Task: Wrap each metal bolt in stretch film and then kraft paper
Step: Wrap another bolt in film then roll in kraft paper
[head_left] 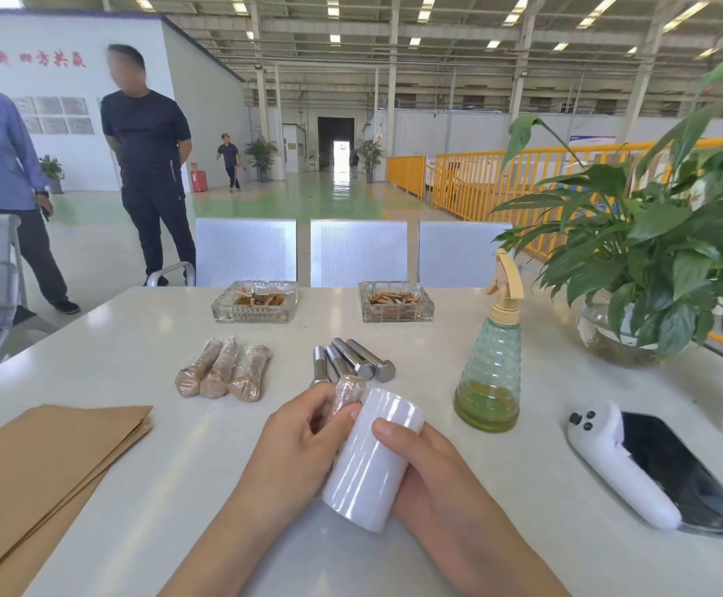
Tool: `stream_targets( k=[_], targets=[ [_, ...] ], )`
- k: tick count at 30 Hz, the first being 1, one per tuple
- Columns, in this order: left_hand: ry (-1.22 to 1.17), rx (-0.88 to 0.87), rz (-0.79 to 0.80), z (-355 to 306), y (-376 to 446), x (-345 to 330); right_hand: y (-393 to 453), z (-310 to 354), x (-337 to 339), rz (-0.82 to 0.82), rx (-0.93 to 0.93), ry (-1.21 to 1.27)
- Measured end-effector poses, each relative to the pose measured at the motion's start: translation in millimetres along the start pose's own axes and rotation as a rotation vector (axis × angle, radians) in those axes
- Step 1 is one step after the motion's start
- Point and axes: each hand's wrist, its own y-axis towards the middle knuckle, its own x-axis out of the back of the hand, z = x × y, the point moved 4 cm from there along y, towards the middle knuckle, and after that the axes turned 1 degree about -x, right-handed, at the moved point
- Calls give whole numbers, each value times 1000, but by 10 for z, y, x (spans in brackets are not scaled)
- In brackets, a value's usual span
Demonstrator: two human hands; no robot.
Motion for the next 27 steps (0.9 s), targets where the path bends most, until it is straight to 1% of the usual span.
stream_targets(
  k=[5,8,11,13,16,19,21,27],
  targets=[
    [-132,161,102,69,-28,-62,-32,12,12,47,-3,22],
    [-73,96,128,43,-21,-16,-28,30,52,25,10,32],
    [-5,25,66,20,-21,18,-6,32,73,5,17,55],
    [44,15,38,7,-43,7,0,13,66,17,1,41],
    [87,36,42,22,-75,-13,21,-25,64,33,-12,-4],
    [-17,77,25,36,-68,-19,50,-36,81,-7,6,-68],
    [-88,108,42,39,-59,-31,54,-35,86,-25,18,-113],
    [-142,103,17,64,-66,-49,24,-34,75,-24,76,-253]
  ],
)
